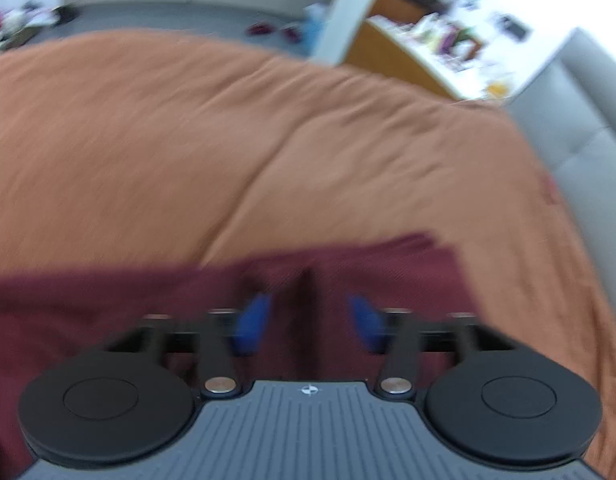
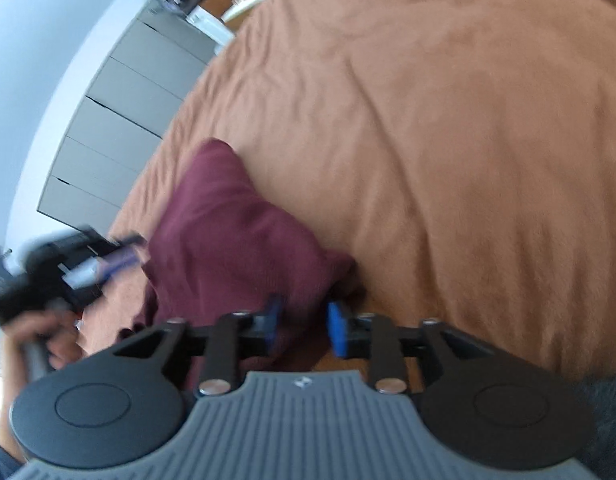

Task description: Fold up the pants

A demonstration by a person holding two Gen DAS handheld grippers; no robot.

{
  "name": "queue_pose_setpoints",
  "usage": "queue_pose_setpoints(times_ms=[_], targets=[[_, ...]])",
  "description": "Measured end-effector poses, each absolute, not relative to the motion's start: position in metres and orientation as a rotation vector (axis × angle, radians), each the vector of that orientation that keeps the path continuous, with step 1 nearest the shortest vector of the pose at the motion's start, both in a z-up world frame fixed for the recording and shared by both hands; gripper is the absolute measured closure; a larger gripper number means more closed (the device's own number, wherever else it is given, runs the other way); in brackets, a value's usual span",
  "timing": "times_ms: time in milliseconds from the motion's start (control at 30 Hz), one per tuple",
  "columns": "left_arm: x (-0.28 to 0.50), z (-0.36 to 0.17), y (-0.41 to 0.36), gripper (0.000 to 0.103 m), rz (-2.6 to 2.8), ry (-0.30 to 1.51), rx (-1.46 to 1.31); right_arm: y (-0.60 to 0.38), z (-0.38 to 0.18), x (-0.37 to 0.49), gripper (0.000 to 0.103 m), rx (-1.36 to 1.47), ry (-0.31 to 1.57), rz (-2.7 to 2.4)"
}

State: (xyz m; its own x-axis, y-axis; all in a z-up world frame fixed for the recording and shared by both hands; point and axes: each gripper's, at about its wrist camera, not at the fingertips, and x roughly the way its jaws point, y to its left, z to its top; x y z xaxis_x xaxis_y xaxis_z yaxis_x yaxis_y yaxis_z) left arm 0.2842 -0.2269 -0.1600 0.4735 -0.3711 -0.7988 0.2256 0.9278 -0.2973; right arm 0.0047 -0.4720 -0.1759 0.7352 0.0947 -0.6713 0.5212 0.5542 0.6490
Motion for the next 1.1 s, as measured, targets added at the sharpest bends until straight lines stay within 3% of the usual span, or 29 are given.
queue_pose_setpoints(times_ms=[200, 267, 300, 333, 600, 800, 867, 1000, 1100], targets=[[0.24, -0.142, -0.195, 0.018, -0.297, 0.887, -0.209, -0.454, -0.125, -0.008, 0.059, 0.673, 0.733, -0.286], [0.229, -0.127, -0.201, 0.015, -0.36, 0.802, -0.164, -0.451, -0.107, -0.016, 0.046, 0.634, 0.636, -0.237], [0.226, -0.12, -0.209, 0.014, -0.402, 0.762, -0.13, -0.45, -0.1, -0.018, 0.031, 0.63, 0.579, -0.202], [0.224, -0.113, -0.218, 0.013, -0.446, 0.728, -0.1, -0.447, -0.094, -0.014, 0.03, 0.625, 0.539, -0.165], [0.261, -0.13, -0.303, 0.013, -0.686, 0.822, -0.017, -0.42, -0.115, 0.056, 0.058, 0.514, 0.691, -0.114], [0.294, -0.196, -0.324, 0.008, -0.641, 1.043, 0.02, -0.415, -0.162, 0.091, 0.058, 0.503, 0.836, -0.141], [0.294, -0.209, -0.324, 0.001, -0.656, 1.03, 0.03, -0.416, -0.175, 0.095, 0.058, 0.498, 0.849, -0.143], [0.299, -0.217, -0.329, 0.0, -0.713, 1.035, 0.033, -0.413, -0.187, 0.1, 0.057, 0.474, 0.86, -0.15], [0.301, -0.214, -0.33, 0.0, -0.74, 1.034, 0.023, -0.413, -0.19, 0.1, 0.05, 0.484, 0.856, -0.141]])
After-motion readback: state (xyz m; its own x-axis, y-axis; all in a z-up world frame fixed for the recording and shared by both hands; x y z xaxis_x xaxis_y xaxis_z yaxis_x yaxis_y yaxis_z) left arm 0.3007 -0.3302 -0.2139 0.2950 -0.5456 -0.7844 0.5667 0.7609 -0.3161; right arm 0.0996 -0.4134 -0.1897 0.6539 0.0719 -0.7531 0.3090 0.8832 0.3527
